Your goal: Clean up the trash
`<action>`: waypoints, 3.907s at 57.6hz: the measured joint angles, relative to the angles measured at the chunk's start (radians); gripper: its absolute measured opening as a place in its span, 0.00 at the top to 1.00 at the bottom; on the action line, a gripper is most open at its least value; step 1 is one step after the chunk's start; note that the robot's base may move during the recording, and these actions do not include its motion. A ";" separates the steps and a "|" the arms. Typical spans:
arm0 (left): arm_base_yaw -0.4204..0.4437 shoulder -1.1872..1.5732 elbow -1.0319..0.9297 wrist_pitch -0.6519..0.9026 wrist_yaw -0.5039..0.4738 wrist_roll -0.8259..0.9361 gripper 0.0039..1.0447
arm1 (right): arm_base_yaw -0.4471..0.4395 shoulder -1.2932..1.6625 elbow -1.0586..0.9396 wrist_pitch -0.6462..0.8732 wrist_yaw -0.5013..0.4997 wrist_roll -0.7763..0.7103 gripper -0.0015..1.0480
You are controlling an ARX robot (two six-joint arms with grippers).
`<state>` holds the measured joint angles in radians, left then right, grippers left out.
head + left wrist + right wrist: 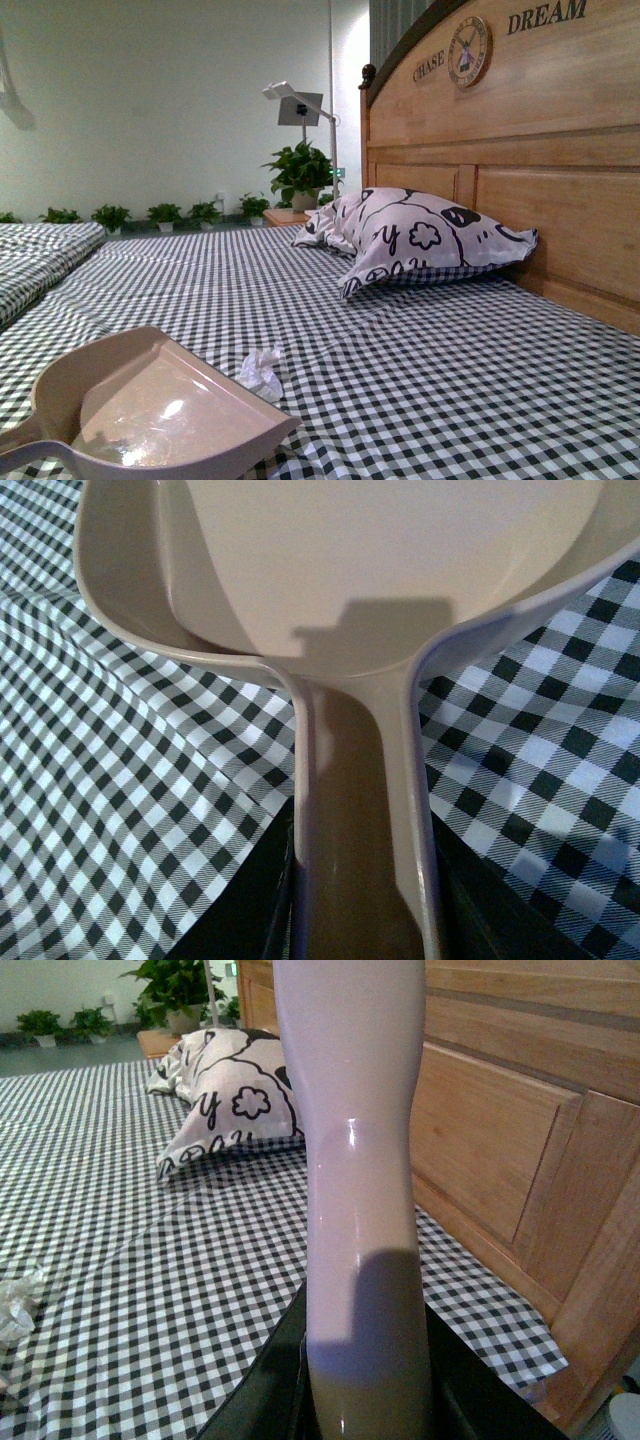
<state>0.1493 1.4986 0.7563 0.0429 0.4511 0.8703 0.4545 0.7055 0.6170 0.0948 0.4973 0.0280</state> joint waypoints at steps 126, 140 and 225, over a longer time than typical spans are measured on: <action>0.000 0.130 0.126 -0.157 -0.013 0.069 0.73 | 0.053 1.534 1.006 -0.168 -0.226 -0.216 0.81; 0.000 0.130 0.126 -0.157 -0.013 0.069 0.73 | 0.082 1.587 1.092 -0.255 -0.295 -0.239 0.81; 0.003 -0.029 -0.114 0.446 -0.157 -0.488 0.73 | -0.417 0.478 0.434 -0.158 -1.054 -0.026 0.81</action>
<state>0.1520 1.4696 0.6418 0.4889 0.2939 0.3828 0.0380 1.1831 1.0508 -0.0628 -0.5568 0.0017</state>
